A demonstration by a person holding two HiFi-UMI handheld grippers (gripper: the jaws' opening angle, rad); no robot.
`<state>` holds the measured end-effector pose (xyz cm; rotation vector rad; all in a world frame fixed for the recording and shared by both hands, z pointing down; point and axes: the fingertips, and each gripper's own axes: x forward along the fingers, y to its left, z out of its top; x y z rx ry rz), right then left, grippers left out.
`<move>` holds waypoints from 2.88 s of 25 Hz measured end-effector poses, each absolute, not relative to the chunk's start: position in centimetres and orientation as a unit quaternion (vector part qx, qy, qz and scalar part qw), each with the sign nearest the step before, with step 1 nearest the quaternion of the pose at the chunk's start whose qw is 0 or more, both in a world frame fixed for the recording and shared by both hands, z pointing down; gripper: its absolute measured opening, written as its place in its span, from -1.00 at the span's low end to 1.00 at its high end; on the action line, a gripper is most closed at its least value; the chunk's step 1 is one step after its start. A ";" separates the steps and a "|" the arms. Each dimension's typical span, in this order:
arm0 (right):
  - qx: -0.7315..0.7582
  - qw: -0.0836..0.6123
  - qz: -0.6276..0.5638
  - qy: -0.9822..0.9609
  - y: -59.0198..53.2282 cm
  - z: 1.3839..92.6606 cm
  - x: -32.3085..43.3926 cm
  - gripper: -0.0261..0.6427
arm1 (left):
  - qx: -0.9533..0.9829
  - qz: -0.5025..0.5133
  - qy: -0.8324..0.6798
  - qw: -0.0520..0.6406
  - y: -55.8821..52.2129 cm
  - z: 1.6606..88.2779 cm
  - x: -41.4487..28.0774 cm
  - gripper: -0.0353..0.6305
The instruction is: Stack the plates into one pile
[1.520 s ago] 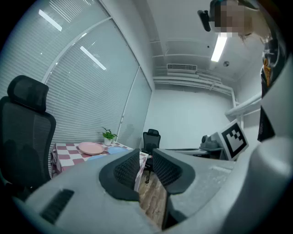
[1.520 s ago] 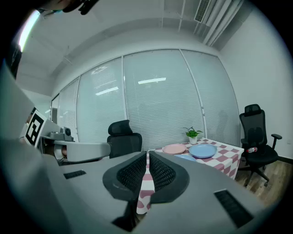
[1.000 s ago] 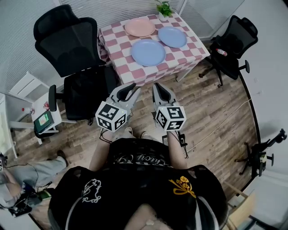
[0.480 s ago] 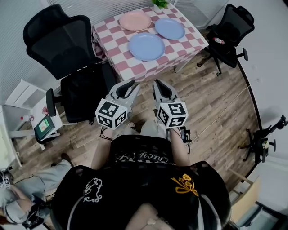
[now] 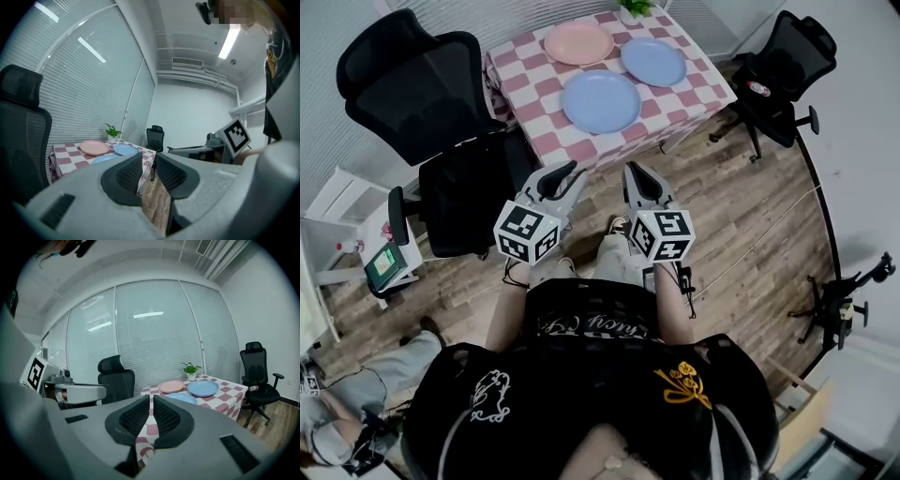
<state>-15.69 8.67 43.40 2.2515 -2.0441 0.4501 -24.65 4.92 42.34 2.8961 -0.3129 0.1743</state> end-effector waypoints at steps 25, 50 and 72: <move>0.657 0.032 0.180 -0.731 0.8 45.6 5.3 -0.84 | 0.960 0.105 -0.228 0.127 -1.9 44.6 -5.9 -0.63; 0.632 0.114 0.286 -0.711 -8.3 55.9 7.2 -0.83 | 0.903 0.221 -0.288 0.230 -13.8 55.0 -10.5 -0.32; 0.589 0.152 0.449 -0.654 -10.7 66.1 6.7 -0.61 | 0.852 0.327 -0.245 0.327 -17.9 66.8 -12.8 -0.41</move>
